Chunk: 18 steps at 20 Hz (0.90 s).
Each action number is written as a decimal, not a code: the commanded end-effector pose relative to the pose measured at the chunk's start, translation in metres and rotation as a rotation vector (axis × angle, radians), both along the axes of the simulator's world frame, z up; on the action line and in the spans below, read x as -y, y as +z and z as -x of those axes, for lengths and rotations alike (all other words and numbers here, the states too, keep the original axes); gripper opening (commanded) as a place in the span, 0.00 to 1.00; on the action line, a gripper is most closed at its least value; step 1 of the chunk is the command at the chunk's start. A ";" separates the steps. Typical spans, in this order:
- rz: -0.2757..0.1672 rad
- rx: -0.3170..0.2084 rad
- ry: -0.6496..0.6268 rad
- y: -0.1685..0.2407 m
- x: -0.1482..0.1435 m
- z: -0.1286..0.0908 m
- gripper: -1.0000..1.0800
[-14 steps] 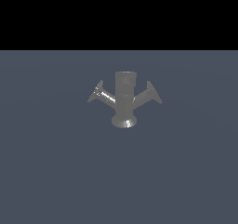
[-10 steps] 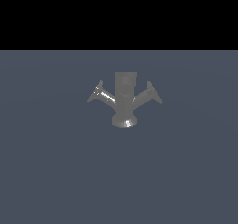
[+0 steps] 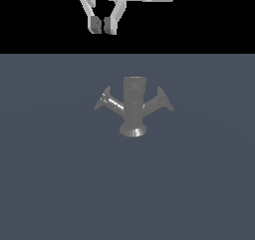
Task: Turn on the faucet by rotating a designated handle.
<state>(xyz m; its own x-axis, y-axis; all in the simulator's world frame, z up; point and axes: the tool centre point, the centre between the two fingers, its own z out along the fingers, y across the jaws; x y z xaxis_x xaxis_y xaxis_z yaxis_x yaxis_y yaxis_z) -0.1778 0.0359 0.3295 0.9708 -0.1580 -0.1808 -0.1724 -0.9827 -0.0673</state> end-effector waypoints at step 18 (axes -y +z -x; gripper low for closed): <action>0.232 0.127 0.093 -0.145 -0.039 -0.145 0.17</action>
<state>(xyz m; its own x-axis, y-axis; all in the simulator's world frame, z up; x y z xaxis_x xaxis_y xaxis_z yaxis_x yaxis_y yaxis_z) -0.0346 0.0512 0.1916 0.9885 -0.1506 -0.0157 -0.1476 -0.9816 0.1210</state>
